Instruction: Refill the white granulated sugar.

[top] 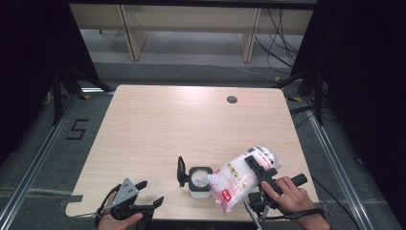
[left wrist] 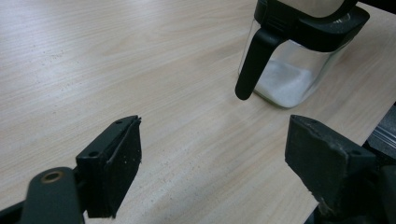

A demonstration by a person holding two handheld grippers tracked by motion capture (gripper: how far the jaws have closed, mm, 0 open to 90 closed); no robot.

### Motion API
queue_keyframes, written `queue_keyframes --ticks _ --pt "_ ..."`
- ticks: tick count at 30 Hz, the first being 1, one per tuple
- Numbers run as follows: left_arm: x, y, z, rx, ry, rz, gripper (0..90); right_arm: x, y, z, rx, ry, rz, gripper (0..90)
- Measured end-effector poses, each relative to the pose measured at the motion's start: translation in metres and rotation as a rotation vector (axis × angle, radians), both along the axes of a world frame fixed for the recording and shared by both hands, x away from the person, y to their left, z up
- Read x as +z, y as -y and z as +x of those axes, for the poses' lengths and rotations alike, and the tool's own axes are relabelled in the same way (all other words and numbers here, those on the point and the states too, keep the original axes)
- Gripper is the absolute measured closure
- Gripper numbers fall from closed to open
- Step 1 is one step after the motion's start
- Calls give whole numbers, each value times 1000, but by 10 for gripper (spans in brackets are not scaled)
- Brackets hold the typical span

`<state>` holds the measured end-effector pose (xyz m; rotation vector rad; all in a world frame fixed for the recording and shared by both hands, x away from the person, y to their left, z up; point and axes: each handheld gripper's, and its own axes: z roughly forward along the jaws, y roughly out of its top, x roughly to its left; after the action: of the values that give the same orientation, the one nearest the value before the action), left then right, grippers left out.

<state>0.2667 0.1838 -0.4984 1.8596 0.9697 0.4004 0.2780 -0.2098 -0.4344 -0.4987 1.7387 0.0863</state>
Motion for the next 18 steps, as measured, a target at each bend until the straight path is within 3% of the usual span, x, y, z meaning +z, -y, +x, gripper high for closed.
queue_keyframes --ticks 1,2,5,7,9,11,12,15,17,18 --pt "-1 -1 1 -13 1 12 182 1 0 -1 -6 1 -4 421" --pt "-1 -1 0 -13 3 11 182 3 0 1 31 22 -19 421" --pt "0 -2 0 -6 1 23 182 0 1 1 -14 -3 -10 421" --pt "0 -1 0 -5 6 14 182 0 1 1 1 5 -22 421" --pt "-1 -1 0 -24 19 12 182 -2 1 0 -17 -7 -11 421" --pt "0 0 0 -2 3 1 182 -3 0 1 4 5 -15 421" --pt "0 -1 0 -10 5 16 182 0 -1 2 38 19 -35 421" --pt "-1 -2 0 -16 4 12 182 -3 0 0 -3 0 -4 422" --pt "0 -2 0 -6 3 19 182 0 -1 1 16 8 -27 422" --pt "0 -1 0 -7 5 8 182 -1 -1 1 20 10 -16 422"
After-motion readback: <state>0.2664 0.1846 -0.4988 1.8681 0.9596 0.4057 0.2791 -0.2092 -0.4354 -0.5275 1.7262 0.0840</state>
